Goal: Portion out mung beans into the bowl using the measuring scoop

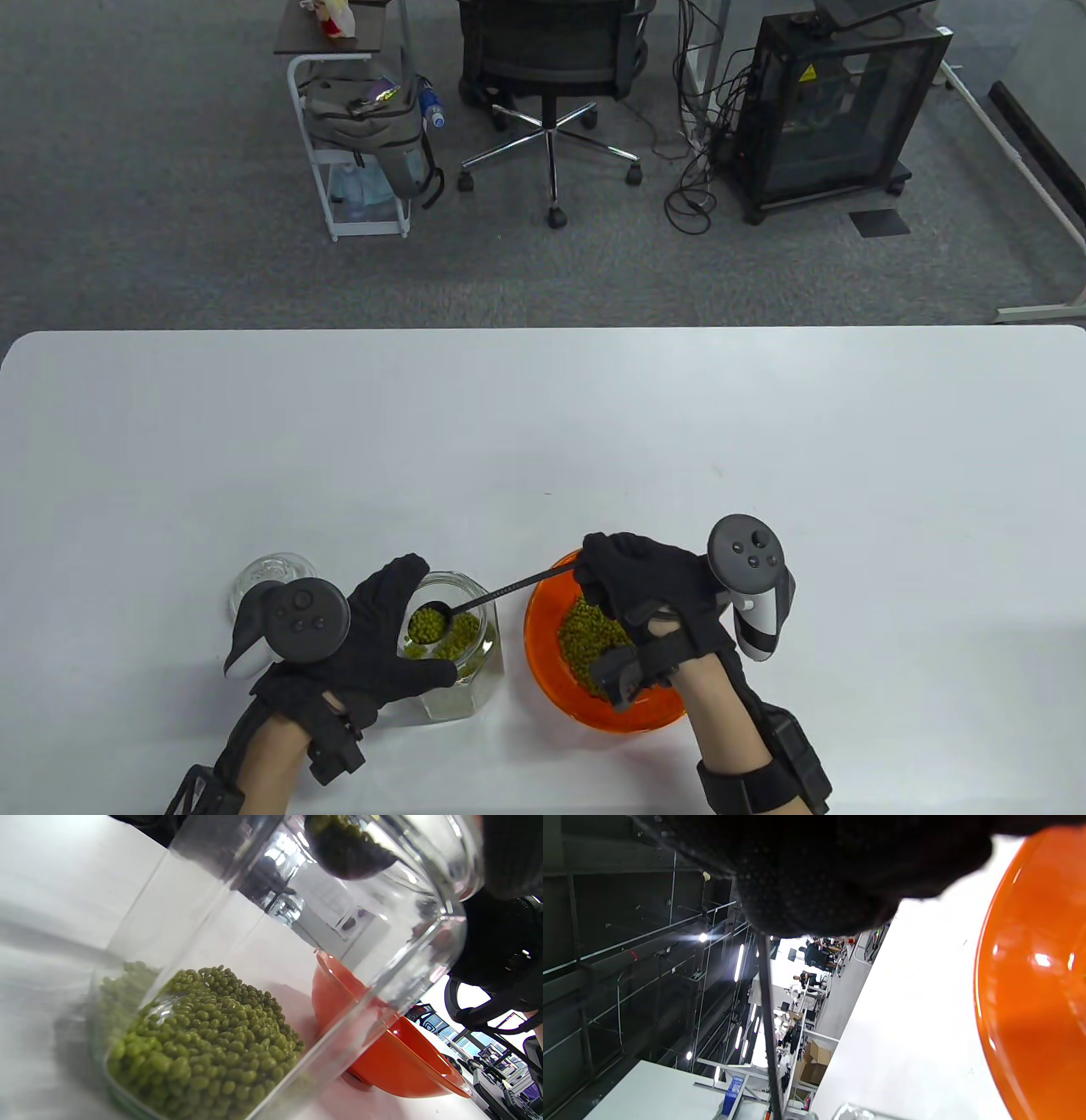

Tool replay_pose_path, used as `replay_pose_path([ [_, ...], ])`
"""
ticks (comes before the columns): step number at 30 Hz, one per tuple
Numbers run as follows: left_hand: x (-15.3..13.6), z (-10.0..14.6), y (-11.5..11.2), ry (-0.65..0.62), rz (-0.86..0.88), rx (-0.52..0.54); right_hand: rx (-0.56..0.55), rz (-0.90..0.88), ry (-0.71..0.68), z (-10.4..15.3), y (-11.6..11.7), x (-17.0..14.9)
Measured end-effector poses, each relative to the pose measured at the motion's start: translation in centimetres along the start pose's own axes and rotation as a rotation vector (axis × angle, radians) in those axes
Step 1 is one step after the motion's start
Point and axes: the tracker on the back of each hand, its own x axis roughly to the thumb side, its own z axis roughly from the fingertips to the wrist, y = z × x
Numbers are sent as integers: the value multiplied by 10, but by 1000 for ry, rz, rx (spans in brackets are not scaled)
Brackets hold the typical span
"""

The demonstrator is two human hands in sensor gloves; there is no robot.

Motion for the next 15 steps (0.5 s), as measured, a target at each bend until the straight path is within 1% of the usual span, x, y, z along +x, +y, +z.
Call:
replay_pose_path([
  [5, 0, 0, 0, 0, 0, -1, -18, -32, 6, 0, -9, -2],
  [15, 0, 0, 0, -1, 2, -1, -11, -103, 18, 0, -19, -2],
])
